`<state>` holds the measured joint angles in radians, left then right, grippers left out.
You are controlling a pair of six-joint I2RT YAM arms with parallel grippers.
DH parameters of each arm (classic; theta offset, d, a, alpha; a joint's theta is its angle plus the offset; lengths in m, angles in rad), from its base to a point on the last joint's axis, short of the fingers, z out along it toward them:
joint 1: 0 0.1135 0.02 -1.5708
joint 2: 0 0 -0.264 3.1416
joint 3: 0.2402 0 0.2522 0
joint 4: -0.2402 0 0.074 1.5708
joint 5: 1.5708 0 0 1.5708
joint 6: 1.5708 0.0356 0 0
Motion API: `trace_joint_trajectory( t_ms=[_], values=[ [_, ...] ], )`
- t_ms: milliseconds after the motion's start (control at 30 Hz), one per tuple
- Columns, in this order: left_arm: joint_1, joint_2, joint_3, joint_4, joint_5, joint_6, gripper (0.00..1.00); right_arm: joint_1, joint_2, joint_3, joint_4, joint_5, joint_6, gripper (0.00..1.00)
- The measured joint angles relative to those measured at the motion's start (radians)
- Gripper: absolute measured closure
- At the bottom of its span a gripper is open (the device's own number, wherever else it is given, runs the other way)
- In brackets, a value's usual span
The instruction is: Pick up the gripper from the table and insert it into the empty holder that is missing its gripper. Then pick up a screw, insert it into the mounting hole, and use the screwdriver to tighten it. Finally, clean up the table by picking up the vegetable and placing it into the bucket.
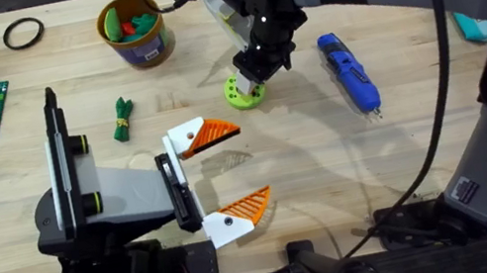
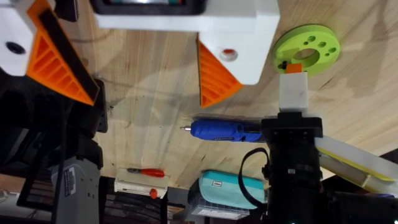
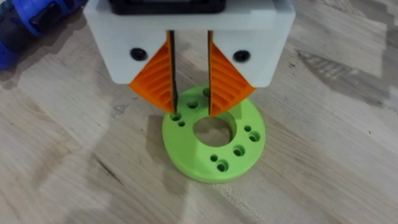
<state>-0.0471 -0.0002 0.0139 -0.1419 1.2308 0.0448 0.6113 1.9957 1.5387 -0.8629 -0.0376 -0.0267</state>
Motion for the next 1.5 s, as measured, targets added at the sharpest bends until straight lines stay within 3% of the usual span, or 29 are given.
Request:
trace_joint_trajectory(
  t_ms=[567,900,1067,1500],
  values=[
    [0.0,0.0,0.0,0.0,0.0,0.0,0.015,0.0,0.001,0.008,-0.061,-0.002,0.0,0.732],
    [0.0,0.0,0.0,0.0,0.0,0.0,0.014,0.001,0.002,0.148,-0.188,-0.005,-0.001,0.732],
    [0.0,0.0,0.0,0.0,0.0,0.0,0.014,0.005,0.003,0.159,-0.28,-0.006,-0.001,0.732],
    [0.0,0.0,0.0,0.0,0.0,0.0,0.014,0.01,0.003,0.12,-0.195,-0.039,-0.001,0.732]
  ],
)
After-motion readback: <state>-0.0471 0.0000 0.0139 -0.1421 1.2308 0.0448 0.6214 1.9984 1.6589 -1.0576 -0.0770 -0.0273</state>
